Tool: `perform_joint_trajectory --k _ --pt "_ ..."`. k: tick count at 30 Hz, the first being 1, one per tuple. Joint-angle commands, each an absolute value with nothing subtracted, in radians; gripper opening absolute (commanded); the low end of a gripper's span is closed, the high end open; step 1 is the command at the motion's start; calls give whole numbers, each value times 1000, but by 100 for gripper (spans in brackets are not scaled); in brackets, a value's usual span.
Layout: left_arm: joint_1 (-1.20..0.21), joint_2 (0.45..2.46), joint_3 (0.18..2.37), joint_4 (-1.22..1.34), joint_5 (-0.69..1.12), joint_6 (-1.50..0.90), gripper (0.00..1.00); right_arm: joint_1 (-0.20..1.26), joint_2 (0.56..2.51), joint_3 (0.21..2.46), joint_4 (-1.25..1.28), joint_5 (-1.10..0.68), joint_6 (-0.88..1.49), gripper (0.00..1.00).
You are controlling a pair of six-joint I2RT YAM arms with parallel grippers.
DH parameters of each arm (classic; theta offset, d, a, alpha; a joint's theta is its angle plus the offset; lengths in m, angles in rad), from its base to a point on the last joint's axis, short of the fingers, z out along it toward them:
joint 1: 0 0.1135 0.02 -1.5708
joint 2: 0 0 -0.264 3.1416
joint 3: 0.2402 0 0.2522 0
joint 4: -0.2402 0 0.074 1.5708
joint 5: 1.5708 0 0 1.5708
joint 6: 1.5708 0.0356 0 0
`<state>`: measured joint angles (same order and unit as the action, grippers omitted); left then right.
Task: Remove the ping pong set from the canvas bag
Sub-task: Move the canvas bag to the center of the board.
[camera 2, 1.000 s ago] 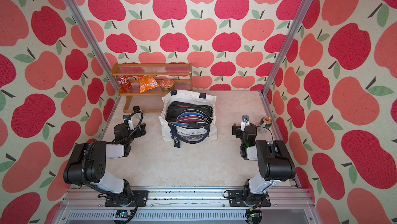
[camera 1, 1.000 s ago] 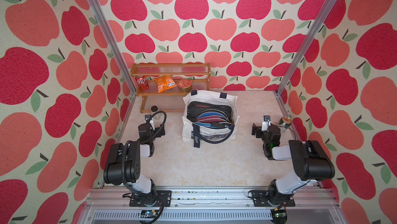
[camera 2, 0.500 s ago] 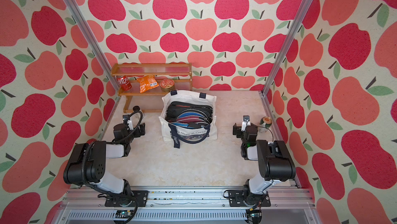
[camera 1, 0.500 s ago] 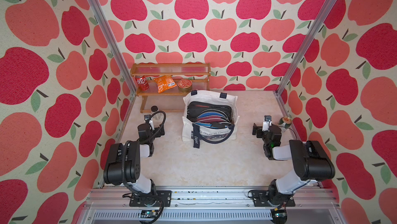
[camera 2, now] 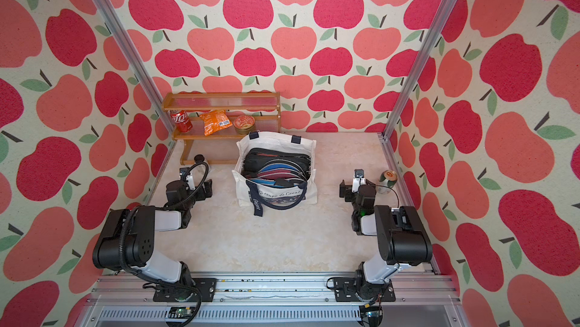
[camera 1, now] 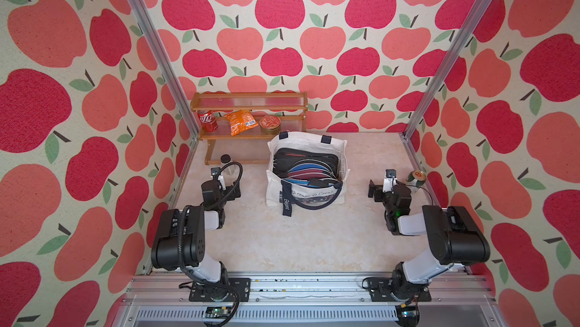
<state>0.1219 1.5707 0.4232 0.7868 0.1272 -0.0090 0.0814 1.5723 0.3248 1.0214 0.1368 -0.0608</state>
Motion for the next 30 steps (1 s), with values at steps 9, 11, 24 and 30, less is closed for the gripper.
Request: perform_joint_trajectory --k 9,11,24,30 --pt "121 1532 489 652 79 -28 99 170 1329 410 721 292 -121 99" --pt "121 1506 577 461 49 -47 100 169 1288 419 694 292 -82 99" --pt "17 1290 773 -90 -149 -250 99 178 1116 556 394 323 185 99" --pt "0 1216 890 -314 -39 -339 100 188 1081 729 184 172 301 99"
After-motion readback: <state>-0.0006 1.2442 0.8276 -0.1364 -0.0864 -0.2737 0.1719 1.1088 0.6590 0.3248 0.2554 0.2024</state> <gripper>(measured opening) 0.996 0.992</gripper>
